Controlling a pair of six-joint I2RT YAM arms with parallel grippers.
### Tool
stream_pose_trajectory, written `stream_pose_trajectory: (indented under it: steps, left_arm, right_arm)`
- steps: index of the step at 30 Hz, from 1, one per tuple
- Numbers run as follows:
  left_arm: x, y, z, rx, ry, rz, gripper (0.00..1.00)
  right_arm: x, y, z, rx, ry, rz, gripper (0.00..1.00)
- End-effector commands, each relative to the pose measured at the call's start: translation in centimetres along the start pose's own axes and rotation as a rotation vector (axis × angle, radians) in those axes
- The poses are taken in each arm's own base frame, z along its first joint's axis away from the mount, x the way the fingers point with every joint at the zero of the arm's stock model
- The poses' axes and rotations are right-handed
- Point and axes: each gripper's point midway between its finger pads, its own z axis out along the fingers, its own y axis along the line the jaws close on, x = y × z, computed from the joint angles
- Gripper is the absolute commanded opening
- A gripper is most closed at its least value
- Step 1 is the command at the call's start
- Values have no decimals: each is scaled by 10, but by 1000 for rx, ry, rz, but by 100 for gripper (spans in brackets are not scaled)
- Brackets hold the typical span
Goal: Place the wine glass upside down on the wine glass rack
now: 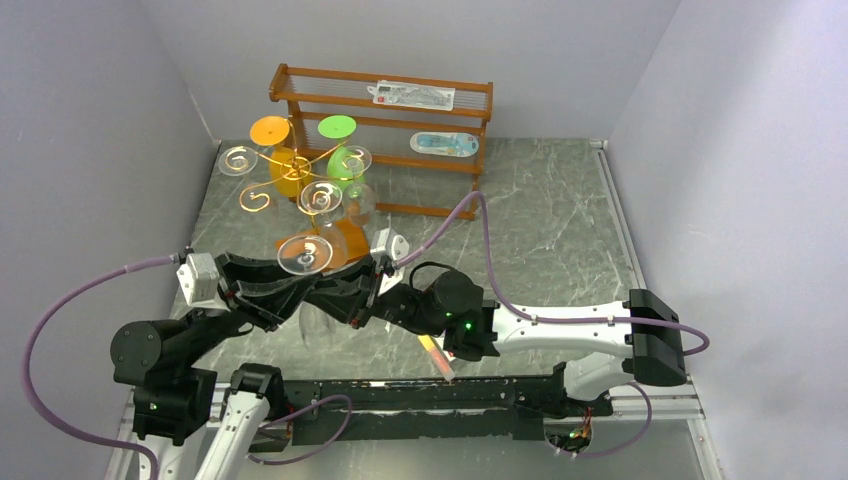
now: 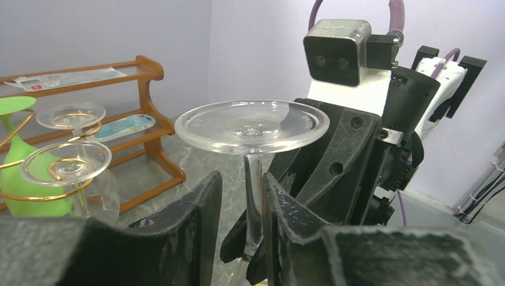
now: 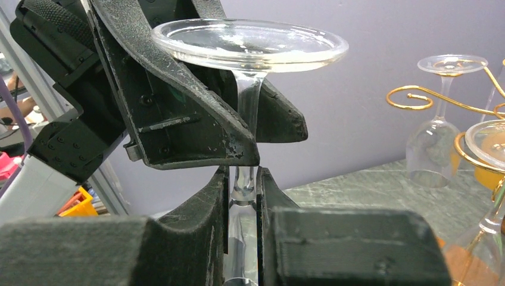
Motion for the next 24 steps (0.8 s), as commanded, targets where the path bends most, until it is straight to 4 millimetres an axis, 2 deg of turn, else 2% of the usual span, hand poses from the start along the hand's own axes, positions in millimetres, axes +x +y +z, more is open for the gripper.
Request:
stream_pose_trajectory:
  steps: [1,4,10,12,15,18,19,23,24]
  left_arm:
    - [13,0,4,41,43,-46,32]
    - [20,-7,7,105,75,-78,27]
    - [34,-12,6,163,118,-123,31]
    - [41,-11,6,168,135,-138,27]
    - [48,-10,6,183,151,-152,8]
    - [44,-8,5,159,131,-110,5]
    - [41,-6,5,142,117,-84,5]
    - [37,4,5,98,81,12,5]
    - [37,5,5,95,73,36,5]
  right_arm:
    - [-24,13,-2,-64,-71,-20,0]
    - [-22,13,-1,-70,-67,-21,0]
    - [-24,7,1,-32,-85,-22,0]
    - [-28,8,1,-39,-98,-23,0]
    - [-29,10,1,-48,-100,-24,0]
    - [-25,9,-2,-43,-82,-5,0]
    - [-23,7,-4,-31,-72,5,6]
    - [-14,-6,-21,51,-22,63,46]
    - [-14,-8,-26,69,-9,78,52]
